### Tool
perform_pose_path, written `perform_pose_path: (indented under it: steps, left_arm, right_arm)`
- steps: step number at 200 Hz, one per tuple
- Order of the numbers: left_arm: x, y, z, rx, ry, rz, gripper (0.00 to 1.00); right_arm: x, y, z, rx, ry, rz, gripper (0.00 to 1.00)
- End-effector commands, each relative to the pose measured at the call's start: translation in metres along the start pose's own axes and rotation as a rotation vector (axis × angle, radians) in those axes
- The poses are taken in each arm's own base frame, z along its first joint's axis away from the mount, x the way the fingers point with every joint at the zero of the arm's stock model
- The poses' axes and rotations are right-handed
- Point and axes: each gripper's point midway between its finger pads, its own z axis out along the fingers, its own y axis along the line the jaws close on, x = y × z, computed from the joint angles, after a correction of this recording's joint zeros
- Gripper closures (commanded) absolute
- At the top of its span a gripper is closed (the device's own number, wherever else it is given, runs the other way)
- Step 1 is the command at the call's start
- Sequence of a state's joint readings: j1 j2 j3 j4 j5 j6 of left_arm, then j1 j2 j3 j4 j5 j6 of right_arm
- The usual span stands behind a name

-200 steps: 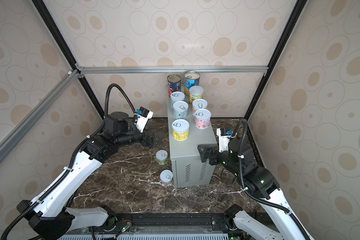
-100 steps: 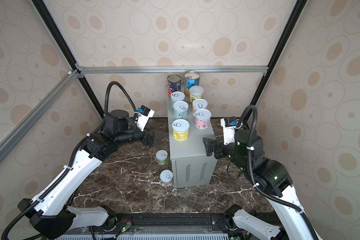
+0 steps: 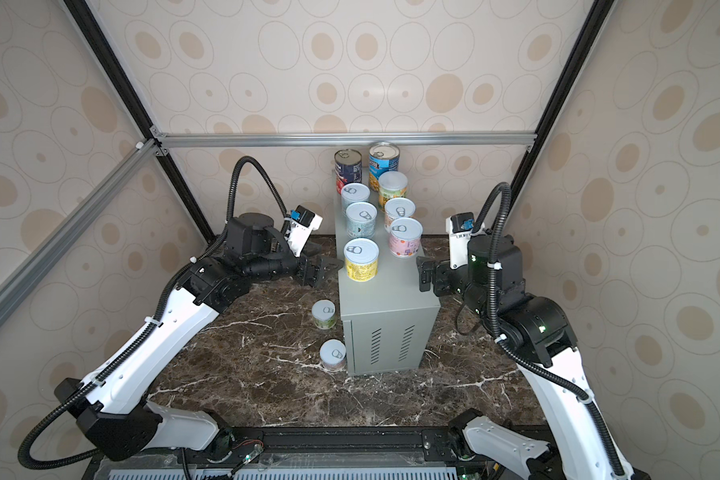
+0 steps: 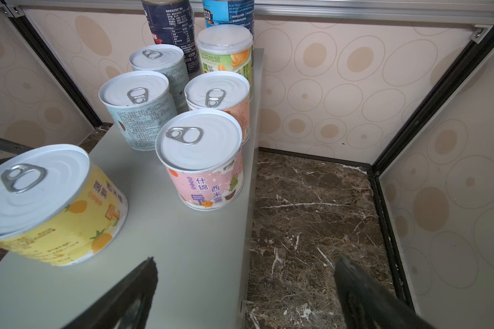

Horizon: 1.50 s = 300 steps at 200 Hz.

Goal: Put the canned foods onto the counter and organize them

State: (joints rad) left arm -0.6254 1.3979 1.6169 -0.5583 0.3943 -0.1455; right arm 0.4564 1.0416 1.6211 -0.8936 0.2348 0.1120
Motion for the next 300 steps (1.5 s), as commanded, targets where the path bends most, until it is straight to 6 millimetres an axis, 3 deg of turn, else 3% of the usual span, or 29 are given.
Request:
perform_pose_path:
  steps: [1, 72, 127, 181, 300]
  left_arm:
    - [-0.014, -0.01, -0.002, 0.025, -0.033, 0.023, 0.22]
    - [-0.004, -0.028, 0.008, 0.015, -0.013, 0.038, 0.18]
    - [-0.007, -0.048, 0.023, 0.0, -0.042, 0.043, 0.12]
    - [-0.015, -0.035, 0.041, -0.118, -0.09, 0.02, 0.16]
    - [-0.016, -0.032, 0.072, -0.143, -0.094, 0.049, 0.18]
  right_arm:
    - [-0.001, -0.003, -0.003, -0.001, -0.014, -0.005, 0.0]
    - [0.002, -0.001, 0.004, -0.021, -0.007, 0.004, 0.0]
    - [0.002, 0.001, 0.007, -0.034, -0.007, 0.006, 0.0]
    - [0.004, 0.0, 0.007, -0.037, -0.006, 0.01, 0.0]
    - [0.009, -0.002, 0.01, -0.042, 0.004, 0.015, 0.0]
